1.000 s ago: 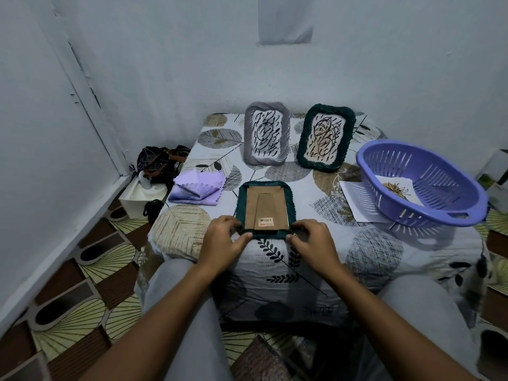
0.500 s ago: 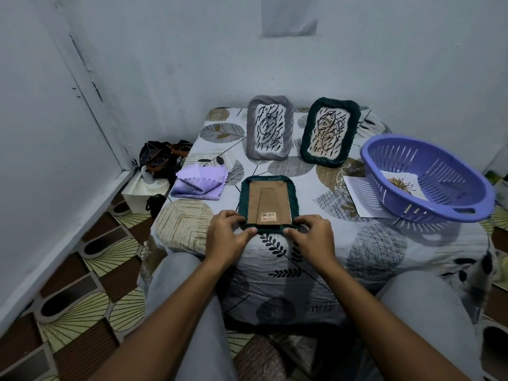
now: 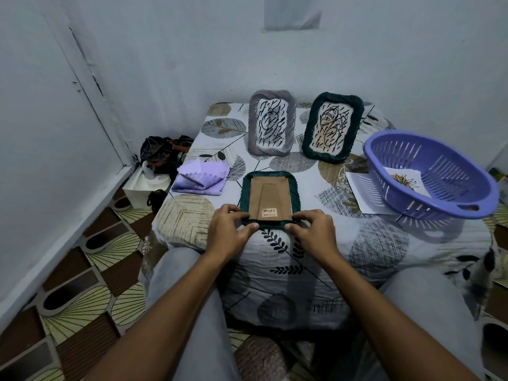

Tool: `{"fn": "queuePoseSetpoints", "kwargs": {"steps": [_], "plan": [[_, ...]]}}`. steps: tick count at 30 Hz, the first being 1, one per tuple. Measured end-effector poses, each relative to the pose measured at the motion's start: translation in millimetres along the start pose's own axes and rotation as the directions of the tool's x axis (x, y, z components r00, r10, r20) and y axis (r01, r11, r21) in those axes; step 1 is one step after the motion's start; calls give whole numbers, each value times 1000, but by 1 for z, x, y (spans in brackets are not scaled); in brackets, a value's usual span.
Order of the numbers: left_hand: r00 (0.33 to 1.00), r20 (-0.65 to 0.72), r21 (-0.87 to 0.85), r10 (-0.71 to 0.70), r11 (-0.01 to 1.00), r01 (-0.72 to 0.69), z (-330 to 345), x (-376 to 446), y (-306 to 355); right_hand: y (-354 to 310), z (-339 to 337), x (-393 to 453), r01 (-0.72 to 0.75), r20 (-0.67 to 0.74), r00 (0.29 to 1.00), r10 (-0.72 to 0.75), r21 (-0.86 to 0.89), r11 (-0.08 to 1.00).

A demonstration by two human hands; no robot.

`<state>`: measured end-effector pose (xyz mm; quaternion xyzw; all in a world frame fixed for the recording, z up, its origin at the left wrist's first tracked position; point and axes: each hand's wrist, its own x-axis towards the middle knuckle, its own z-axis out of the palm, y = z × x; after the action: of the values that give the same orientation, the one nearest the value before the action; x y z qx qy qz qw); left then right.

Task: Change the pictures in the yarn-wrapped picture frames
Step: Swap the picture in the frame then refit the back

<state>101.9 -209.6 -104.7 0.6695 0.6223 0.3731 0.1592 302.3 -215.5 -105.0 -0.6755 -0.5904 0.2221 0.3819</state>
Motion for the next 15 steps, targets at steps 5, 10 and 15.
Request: {"fn": "queuePoseSetpoints", "kwargs": {"steps": [5, 10, 15], "plan": [[999, 15, 47, 52, 998, -53, -2, 0, 0, 0, -1, 0, 11, 11, 1000, -11, -6, 1000], [989, 33, 138, 143, 980, -146, -4, -2, -2, 0, -1, 1, 23, 15, 1000, -23, -22, 999], [979, 131, 299, 156, 935, -189, -13, 2, 2, -1, -3, 0, 30, 27, 999, -29, -48, 998]]}}
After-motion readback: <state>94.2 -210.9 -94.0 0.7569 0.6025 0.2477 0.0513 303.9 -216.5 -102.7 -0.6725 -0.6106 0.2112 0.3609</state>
